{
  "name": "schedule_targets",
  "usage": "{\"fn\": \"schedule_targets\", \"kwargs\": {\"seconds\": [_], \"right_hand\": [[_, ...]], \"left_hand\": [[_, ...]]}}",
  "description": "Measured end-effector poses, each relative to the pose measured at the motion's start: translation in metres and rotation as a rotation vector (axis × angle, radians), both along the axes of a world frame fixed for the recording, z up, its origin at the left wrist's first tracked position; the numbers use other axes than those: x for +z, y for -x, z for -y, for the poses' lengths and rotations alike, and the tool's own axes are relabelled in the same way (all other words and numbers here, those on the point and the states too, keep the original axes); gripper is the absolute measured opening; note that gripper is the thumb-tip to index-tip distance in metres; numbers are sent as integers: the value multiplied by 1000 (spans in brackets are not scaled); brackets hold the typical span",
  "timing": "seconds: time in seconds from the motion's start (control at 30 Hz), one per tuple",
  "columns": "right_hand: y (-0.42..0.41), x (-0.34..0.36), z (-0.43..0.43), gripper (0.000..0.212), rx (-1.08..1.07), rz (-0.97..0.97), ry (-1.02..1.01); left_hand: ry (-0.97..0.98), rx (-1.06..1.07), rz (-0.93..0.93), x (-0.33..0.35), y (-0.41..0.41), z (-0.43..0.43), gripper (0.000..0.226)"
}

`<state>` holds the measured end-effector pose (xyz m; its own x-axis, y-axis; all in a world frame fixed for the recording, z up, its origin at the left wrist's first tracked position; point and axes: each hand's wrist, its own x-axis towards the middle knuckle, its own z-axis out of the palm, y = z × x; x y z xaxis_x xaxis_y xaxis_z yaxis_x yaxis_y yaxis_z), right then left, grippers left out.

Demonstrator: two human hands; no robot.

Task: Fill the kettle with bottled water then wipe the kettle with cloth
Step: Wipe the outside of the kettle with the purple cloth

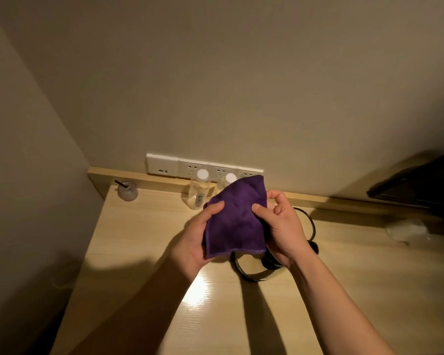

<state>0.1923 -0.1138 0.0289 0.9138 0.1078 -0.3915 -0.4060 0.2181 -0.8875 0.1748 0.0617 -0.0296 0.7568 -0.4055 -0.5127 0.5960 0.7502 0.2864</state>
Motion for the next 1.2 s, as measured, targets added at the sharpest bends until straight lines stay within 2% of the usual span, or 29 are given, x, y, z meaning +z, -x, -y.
{"fn": "schedule_targets", "kwargs": {"seconds": [0.07, 0.23, 0.3, 0.4, 0.5, 0.6, 0.7, 0.77, 0.87, 0.93, 1.0, 1.07, 1.2], "right_hand": [[2, -5, 13, 24, -27, 9, 172], [18, -21, 55, 17, -43, 226, 846], [29, -26, 75, 29, 102, 281, 1092], [43, -29, 93, 53, 352, 333, 1269], [46, -31, 103, 74, 492, 345, 1292], [43, -36, 110, 90, 566, 358, 1318], [42, -43, 113, 87, 549, 392, 1327], [41, -45, 116, 87, 545, 399, 1322], [42, -45, 118, 86, 543, 408, 1325], [43, -45, 118, 86, 548, 412, 1333], [43, -45, 117, 86, 561, 414, 1342], [43, -44, 117, 85, 573, 418, 1358], [43, -42, 115, 85, 601, 437, 1396]], "left_hand": [[-87, 50, -6, 1, -7, 14, 92], [-207, 84, 45, 7, -36, 14, 69], [-291, 10, 137, 0, -50, 12, 53], [-541, -207, 296, -23, -61, 22, 43], [-679, -577, 430, -51, -61, 42, 42], [-648, -747, 362, -75, -64, 64, 64], [-620, -803, 367, -79, -80, 87, 65], [-619, -880, 398, -74, -94, 103, 64], [-653, -1041, 419, -67, -114, 122, 73], [-651, -1110, 417, -66, -121, 126, 69], [-630, -1075, 464, -66, -118, 122, 61], [-612, -934, 475, -71, -101, 112, 55], [-493, -457, 359, -94, -42, 89, 45]]}}
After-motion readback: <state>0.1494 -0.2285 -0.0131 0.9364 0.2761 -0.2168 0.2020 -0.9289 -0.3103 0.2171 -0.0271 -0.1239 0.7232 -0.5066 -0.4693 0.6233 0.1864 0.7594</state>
